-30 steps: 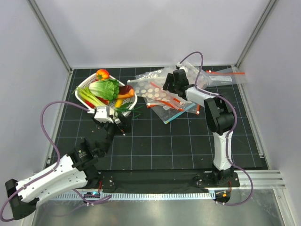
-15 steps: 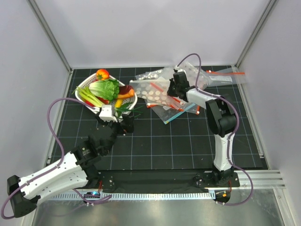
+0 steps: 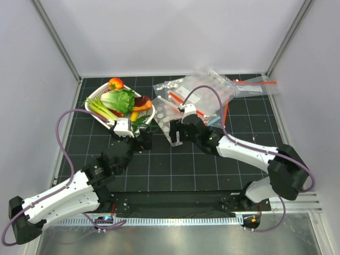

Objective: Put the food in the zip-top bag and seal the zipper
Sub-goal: Adjust the zipper food storage bag at the center of the board.

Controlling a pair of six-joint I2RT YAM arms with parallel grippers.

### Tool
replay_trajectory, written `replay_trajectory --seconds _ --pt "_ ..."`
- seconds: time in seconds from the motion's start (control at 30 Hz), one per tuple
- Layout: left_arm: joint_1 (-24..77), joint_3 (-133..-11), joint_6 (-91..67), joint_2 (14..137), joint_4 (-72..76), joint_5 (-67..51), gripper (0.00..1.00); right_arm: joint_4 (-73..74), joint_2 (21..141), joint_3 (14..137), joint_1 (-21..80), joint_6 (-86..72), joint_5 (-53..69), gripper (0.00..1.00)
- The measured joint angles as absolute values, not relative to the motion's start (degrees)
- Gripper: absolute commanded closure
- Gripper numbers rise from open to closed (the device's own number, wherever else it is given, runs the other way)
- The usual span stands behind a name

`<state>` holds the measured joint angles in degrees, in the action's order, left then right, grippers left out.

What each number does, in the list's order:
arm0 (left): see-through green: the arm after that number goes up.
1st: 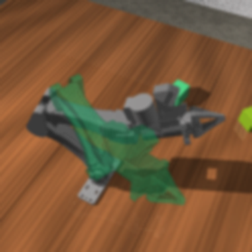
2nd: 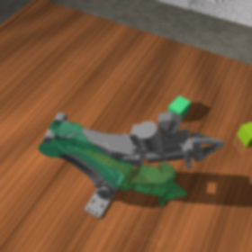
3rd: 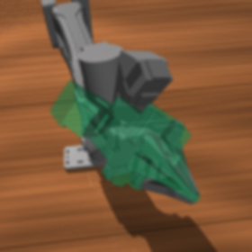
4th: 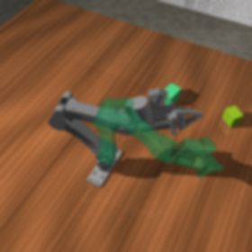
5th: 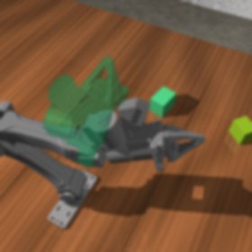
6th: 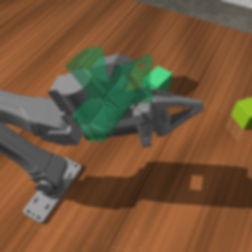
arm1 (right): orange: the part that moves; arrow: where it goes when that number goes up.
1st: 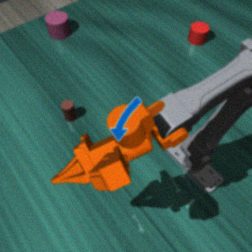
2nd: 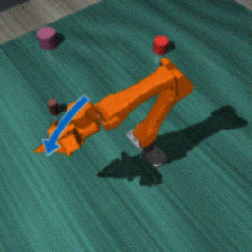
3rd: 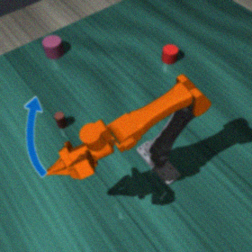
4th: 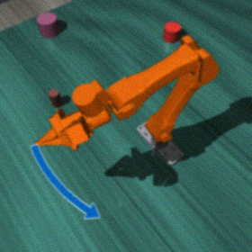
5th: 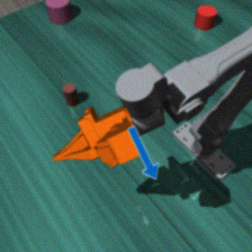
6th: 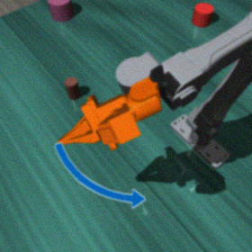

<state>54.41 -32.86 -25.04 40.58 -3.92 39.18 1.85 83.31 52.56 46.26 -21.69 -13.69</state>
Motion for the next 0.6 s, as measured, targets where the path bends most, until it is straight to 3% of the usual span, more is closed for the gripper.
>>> replay_trajectory --seconds 0.13,0.27,0.37,0.6 --pt "54.41 -32.86 -25.04 40.58 -3.95 39.18 0.00 1.80 78.63 49.10 47.48 -21.54 -18.50 0.11" --pt "54.41 -32.88 -25.02 40.58 -4.03 39.16 0.00 1.56 78.63 50.76 45.56 -21.58 -23.05 0.14" --pt "54.41 -32.88 -24.97 40.62 -4.10 39.18 0.00 3.51 83.53 56.80 43.05 -21.54 -22.26 0.25" --pt "54.41 -33.10 -24.93 41.56 -4.12 39.09 0.00 3.49 101.25 71.77 30.26 -22.61 -10.13 0.32"
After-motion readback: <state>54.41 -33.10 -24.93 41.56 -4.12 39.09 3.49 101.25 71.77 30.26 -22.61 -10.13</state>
